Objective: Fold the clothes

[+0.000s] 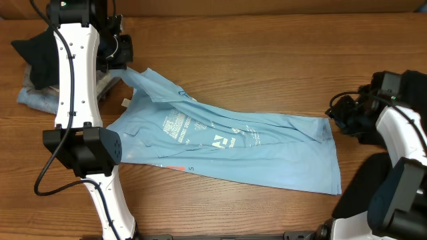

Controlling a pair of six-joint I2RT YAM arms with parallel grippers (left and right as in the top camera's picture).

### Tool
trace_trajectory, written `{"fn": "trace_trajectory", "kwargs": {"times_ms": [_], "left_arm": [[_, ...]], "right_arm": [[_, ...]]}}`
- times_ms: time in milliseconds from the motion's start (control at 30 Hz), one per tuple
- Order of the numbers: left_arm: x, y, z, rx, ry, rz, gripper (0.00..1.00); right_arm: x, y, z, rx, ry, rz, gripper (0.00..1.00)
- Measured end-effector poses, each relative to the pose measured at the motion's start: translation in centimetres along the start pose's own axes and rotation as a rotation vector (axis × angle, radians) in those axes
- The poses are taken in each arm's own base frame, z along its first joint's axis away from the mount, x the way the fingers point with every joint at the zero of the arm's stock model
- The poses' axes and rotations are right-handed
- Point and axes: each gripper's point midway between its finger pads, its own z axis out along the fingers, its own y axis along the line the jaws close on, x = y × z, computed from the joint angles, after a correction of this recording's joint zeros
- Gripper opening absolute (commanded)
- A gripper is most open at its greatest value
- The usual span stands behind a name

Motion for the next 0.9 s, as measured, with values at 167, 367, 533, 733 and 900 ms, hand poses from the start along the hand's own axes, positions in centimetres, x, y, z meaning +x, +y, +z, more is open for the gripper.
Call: {"fn": "trace_trajectory", "kwargs": {"times_ms": [167,367,533,733,900], "left_arm": [[-0.1,0.0,0.0,0.0,-0.003,0.0,0.04],[-0.1,0.0,0.0,0.001,-0.005,0.0,0.04],[-0.1,0.0,0.0,0.001,-0.006,0.0,0.04],[-0.1,0.0,0.0,0.001,-0.004,0.0,0.04],[0.2,0.0,0.0,0.0,0.007,-0.001,0.04]], "right_arm": [[0.6,1.0,2.9,-0.028,0.019,-0.032,0.41],[2.2,2.0,5.4,-0.022,0.076,-0.075,0.19],[2.9,1.2,5.3,0.004,0.106,-0.054,0.04],[2.5,0.0,3.6,0.04,0.146,0.005,0.04],[1.6,0.3,1.1,0.035,0.115,0.019,0.04]]}}
